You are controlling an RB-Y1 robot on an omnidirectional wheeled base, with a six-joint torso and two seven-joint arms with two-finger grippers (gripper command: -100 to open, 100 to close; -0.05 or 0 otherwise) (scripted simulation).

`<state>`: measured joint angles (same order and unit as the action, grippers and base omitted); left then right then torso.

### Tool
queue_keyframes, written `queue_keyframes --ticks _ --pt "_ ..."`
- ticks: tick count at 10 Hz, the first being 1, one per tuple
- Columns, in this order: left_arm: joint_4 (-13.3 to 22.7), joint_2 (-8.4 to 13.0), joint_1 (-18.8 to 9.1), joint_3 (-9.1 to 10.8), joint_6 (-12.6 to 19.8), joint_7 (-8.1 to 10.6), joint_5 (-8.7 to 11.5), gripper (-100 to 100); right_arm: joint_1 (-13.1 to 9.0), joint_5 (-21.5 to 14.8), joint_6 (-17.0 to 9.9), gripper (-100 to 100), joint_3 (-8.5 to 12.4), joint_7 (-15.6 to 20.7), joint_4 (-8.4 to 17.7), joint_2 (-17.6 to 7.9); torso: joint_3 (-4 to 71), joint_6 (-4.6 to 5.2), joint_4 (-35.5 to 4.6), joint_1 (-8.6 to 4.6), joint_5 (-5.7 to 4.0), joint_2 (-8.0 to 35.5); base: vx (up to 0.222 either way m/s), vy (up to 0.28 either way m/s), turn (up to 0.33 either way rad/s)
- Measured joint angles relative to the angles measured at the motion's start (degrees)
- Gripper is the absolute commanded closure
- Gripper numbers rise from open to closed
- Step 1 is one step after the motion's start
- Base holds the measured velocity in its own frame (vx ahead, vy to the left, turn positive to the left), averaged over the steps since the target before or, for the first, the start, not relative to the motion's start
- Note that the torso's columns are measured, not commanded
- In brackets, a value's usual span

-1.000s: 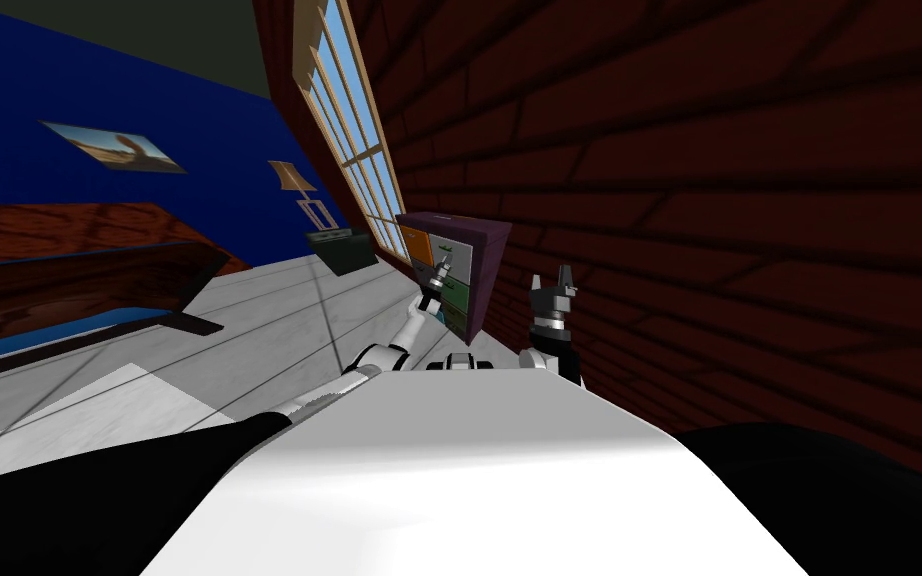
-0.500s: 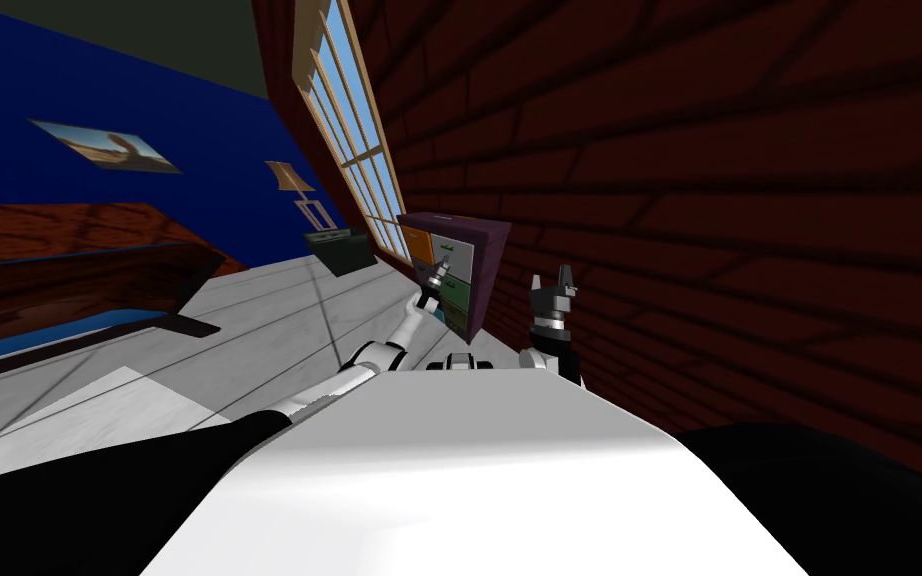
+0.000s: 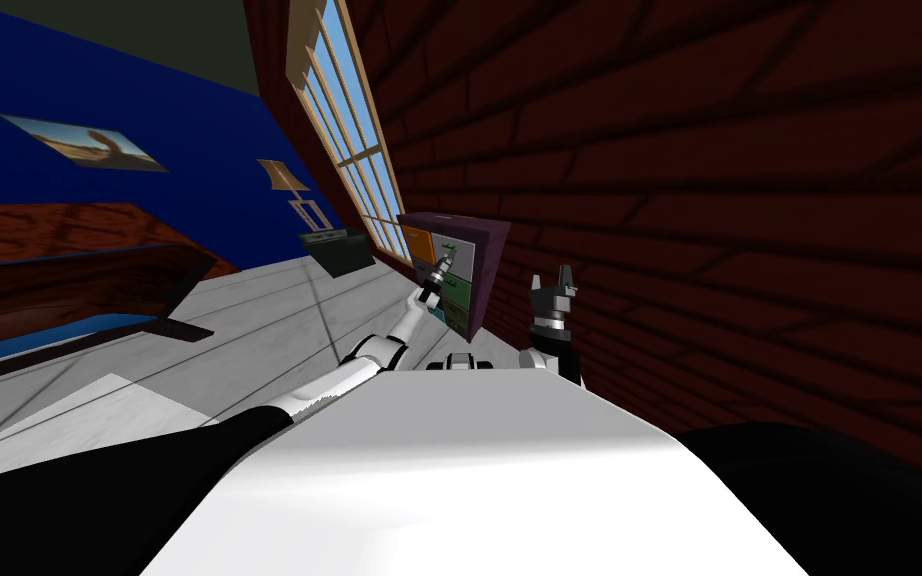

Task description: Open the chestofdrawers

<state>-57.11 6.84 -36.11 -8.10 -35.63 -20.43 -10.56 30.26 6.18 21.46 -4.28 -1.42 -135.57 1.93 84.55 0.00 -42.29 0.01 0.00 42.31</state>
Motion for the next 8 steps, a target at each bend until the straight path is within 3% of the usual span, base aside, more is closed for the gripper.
queue_keyframes --ticks 8 --pt "1.7 -0.04 -5.56 -1.96 9.26 3.1 -0.74 -100 0.0 0.0 0.0 0 0.0 0.0 0.0 0.0 0.01 0.0 0.0 0.0 0.0 -0.01 -0.032 0.038 -0.039"
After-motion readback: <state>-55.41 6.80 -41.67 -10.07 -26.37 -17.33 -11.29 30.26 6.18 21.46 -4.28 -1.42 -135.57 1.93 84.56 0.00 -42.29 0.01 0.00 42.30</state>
